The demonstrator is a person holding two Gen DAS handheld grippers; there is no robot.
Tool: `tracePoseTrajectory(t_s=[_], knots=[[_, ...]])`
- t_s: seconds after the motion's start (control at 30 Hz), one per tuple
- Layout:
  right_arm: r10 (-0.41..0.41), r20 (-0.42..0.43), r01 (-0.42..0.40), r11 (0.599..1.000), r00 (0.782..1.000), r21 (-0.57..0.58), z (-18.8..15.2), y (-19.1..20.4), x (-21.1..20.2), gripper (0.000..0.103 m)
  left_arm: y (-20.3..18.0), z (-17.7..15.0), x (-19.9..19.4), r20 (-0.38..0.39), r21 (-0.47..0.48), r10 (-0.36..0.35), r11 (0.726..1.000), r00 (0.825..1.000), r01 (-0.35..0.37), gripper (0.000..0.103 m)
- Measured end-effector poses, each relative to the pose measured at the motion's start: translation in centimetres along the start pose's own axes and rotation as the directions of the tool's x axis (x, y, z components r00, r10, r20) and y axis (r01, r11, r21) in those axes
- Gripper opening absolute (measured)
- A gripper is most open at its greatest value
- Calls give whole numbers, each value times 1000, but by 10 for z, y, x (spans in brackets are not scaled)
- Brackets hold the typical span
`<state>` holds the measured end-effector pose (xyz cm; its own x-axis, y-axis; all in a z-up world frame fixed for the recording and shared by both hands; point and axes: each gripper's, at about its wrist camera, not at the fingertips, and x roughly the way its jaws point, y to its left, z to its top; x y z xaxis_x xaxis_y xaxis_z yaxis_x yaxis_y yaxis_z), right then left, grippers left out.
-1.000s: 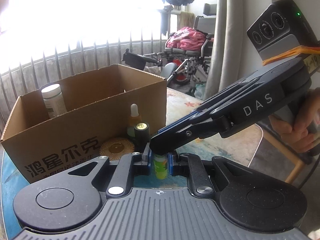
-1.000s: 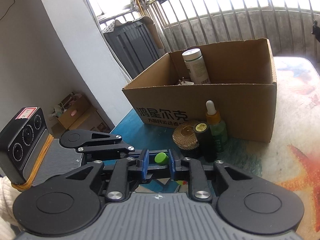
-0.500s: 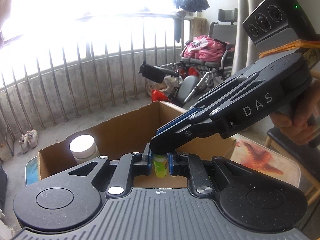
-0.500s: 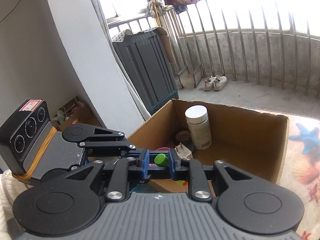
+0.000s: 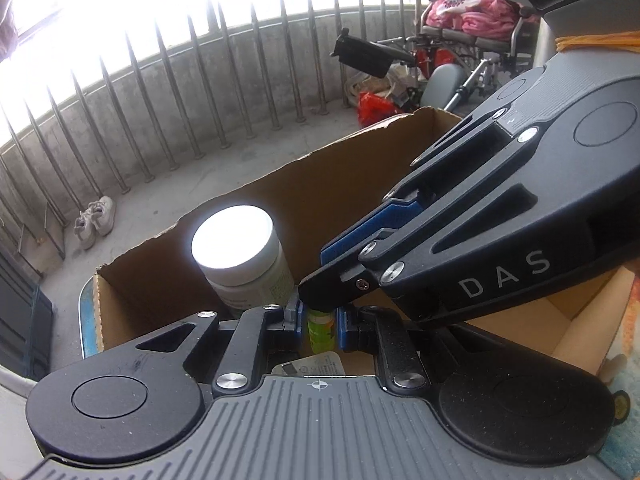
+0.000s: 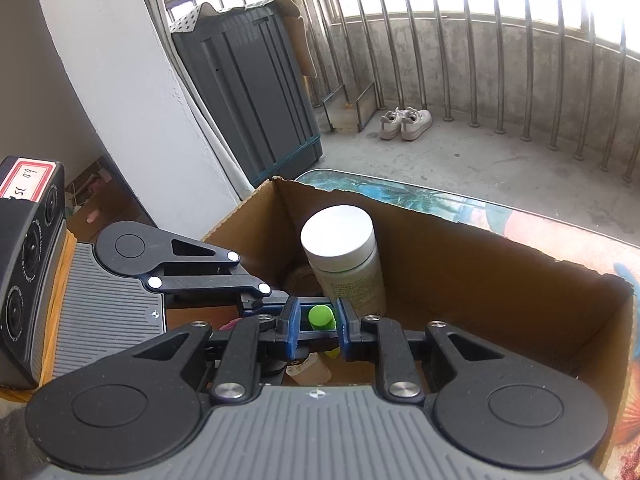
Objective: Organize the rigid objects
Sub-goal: 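Carry the green-capped bottle into the box and open the right gripper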
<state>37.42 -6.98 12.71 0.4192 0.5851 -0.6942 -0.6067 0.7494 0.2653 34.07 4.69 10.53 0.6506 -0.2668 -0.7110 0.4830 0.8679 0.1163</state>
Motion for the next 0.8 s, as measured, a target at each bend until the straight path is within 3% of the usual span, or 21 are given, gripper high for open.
tracePoseTrajectory(t_s=[0.37,0.53,0.6,0.67,0.8], knots=[[-6,-57,5,1000,998,-27,0,1,20,21,0,0,17,-162,43,31,999,986,-24,14],[22,-76,-21,1000,997,14,-2,-6,23,19,1,2,16,-187,49,46,998,981,-37,17],[32,-75,-30,999,997,27,-2,-8,21,19,1,3,16,-194,45,62,998,979,-55,24],[40,-79,-37,999,996,37,-1,-11,20,19,0,5,13,-190,51,75,996,979,-67,38],[63,-56,-60,997,996,51,-3,-10,9,21,-6,4,-6,-140,69,105,993,985,-96,47]])
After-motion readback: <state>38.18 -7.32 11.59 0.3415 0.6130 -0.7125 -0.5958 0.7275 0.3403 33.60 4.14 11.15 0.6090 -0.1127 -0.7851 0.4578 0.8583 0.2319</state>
